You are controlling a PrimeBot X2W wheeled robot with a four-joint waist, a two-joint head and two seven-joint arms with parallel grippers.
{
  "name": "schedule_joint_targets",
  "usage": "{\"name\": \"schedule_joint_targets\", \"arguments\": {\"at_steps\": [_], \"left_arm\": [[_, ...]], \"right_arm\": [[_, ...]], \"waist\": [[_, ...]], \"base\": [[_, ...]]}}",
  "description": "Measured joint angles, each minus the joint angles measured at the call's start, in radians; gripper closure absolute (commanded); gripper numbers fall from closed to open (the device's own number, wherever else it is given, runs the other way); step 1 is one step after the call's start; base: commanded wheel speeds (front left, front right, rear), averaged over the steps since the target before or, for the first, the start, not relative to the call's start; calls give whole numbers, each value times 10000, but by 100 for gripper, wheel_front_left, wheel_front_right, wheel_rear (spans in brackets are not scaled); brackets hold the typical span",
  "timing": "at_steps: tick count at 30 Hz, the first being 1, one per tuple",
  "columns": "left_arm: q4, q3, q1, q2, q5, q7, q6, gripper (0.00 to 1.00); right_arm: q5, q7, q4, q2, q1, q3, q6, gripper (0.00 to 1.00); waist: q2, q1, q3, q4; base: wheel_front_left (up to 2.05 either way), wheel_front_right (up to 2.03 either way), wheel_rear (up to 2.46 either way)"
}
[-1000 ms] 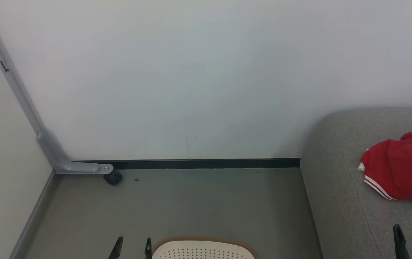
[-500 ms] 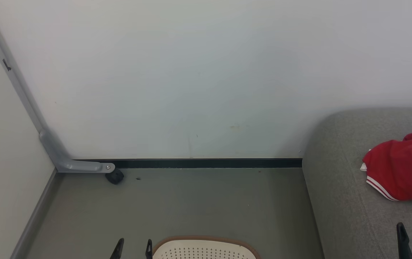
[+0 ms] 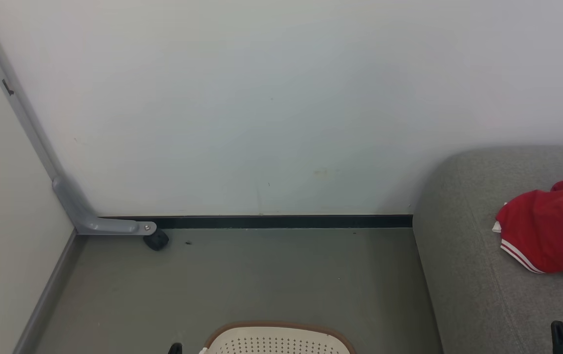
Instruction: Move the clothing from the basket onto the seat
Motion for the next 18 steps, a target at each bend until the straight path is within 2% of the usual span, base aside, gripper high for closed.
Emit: {"name": "schedule_joint_targets", "arguments": {"at_steps": [18], "left_arm": [[75, 715, -126, -19, -3016, 673, -502, 100]], "right_arm": [[2150, 788, 564, 669, -527, -525, 426, 100]], "waist": [[0, 0, 83, -68]], "base": [[0, 0, 0]]}}
